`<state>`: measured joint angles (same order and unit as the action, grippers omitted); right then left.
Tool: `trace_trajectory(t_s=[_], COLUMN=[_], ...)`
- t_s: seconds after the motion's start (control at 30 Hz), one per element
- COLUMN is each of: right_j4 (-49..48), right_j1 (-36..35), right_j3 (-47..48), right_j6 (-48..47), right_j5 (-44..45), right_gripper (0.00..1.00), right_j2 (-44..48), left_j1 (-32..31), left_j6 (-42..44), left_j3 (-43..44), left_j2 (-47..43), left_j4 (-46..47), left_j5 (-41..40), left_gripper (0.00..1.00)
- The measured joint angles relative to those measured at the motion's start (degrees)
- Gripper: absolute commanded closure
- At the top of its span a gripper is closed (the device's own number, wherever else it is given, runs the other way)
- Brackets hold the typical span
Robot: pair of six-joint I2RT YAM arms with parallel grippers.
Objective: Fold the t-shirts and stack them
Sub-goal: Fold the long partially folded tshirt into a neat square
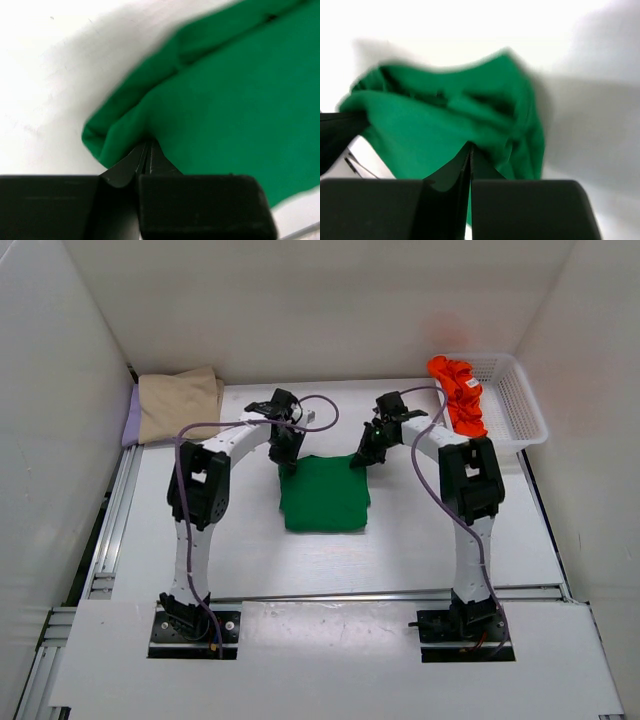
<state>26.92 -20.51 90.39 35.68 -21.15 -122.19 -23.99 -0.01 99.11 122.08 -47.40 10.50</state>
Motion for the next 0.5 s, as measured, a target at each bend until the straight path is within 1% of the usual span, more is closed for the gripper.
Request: trace_trajectory(t_s=[0.13, 0.2, 0.23, 0.33, 0.37, 0.4, 0.43, 0.47, 0.5], right_j4=[-0.3, -0.5, -0.6, -0.7, -0.7, -0.6, -0.5, -0.5, -0.5], right_j1=[1.3, 2.1, 2.4, 3.1, 3.3, 3.4, 3.4, 3.5, 3.6], right_j3=[3.8, 4.7, 5.0, 5.2, 5.2, 5.2, 5.2, 5.2, 5.2], right_j6=[1.7, 2.5, 2.8, 3.2, 3.2, 3.2, 3.1, 3.1, 2.9], right_j5=[0.8, 1.4, 1.5, 1.6, 1.6, 1.5, 1.5, 1.5, 1.6], right_gripper=[1.00, 1.00, 1.00, 1.00, 1.00, 1.00, 1.00, 1.00, 1.00], right_j2=[-3.3, -3.8, -4.0, -4.6, -4.7, -4.8, -4.8, -4.8, -4.8], left_j1=[1.3, 1.9, 2.3, 3.5, 3.8, 4.0, 4.1, 4.3, 4.7], left_j6=[-0.3, -0.4, -0.4, -0.2, -0.3, -0.3, -0.3, -0.3, -0.2], left_j3=[4.7, 7.3, 8.3, 10.1, 10.5, 10.7, 11.0, 11.1, 11.0], left_j2=[6.8, 7.9, 8.2, 8.6, 8.6, 8.6, 8.6, 8.4, 8.1], left_j4=[-1.0, -2.0, -1.7, -1.7, -1.8, -1.9, -2.1, -2.1, -2.2], left_j5=[0.3, 0.7, 0.5, 0.2, 0.0, 0.0, -0.2, -0.3, -0.4], left_gripper=[0.79, 0.78, 0.74, 0.56, 0.42, 0.38, 0.38, 0.34, 0.23])
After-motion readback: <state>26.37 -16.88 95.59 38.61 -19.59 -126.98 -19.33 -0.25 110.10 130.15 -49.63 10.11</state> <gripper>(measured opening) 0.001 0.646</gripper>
